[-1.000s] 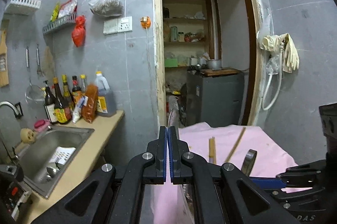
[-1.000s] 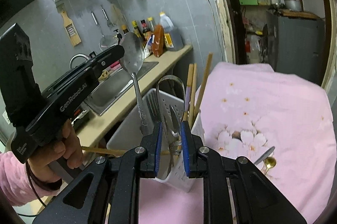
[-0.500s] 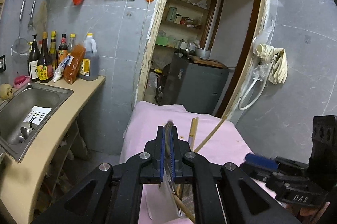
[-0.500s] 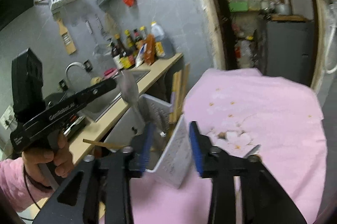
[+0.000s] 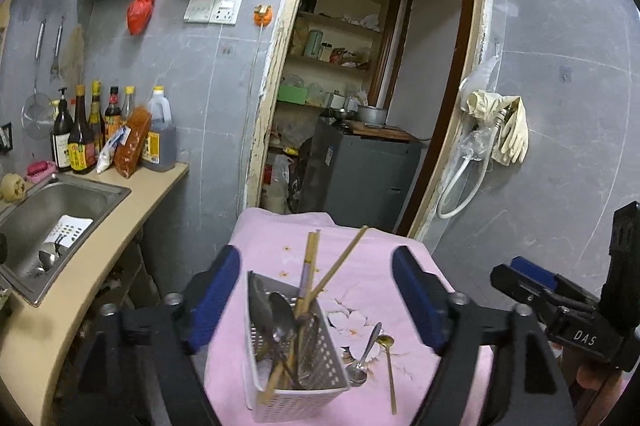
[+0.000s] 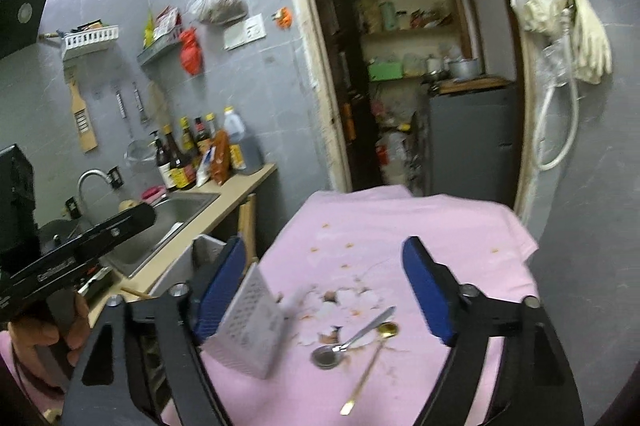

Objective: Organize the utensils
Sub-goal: 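Move both tools back toward the remaining spoons on the cloth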

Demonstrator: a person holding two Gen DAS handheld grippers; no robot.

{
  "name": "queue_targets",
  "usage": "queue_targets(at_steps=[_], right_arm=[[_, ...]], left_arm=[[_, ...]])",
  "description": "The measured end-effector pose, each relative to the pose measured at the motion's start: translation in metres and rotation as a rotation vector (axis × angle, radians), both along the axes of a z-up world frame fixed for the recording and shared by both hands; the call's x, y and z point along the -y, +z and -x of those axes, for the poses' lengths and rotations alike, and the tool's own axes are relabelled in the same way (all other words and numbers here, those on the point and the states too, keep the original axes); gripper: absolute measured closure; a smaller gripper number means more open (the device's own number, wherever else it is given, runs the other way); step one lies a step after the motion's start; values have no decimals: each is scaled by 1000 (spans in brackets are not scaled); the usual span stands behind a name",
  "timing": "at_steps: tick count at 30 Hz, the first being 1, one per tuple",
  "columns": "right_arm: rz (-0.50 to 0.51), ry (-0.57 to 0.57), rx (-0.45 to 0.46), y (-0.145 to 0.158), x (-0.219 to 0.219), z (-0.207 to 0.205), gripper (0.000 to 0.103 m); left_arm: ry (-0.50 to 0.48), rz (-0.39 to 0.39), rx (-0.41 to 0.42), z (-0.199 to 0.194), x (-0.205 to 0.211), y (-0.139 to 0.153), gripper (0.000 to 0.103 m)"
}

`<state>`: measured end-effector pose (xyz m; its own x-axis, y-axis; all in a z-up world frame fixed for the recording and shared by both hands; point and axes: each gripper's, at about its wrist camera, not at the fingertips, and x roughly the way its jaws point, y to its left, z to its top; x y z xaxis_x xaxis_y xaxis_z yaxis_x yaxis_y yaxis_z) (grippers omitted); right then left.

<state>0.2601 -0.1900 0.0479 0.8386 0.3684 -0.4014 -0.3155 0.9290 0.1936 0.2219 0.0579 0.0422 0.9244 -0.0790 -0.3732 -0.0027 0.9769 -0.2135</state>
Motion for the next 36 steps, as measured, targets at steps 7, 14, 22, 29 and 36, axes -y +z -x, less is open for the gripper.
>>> queue_targets(at_steps=[7, 14, 22, 29, 36], right_arm=[[34, -68, 62, 6, 36, 7, 2], [53, -104, 89, 7, 68, 7, 1], [66, -122, 80, -1, 102, 1, 1], [93, -121, 60, -15, 123, -10, 1], [112, -110, 21, -37, 142, -23, 1]], left_arm=[[23, -71, 40, 3, 33, 1, 0], [23, -87, 41, -2, 67, -6, 0], [23, -90, 25, -12, 104, -17, 0], [22, -101, 4, -21, 130, -35, 0], [10, -116, -34, -32, 151, -50, 0]])
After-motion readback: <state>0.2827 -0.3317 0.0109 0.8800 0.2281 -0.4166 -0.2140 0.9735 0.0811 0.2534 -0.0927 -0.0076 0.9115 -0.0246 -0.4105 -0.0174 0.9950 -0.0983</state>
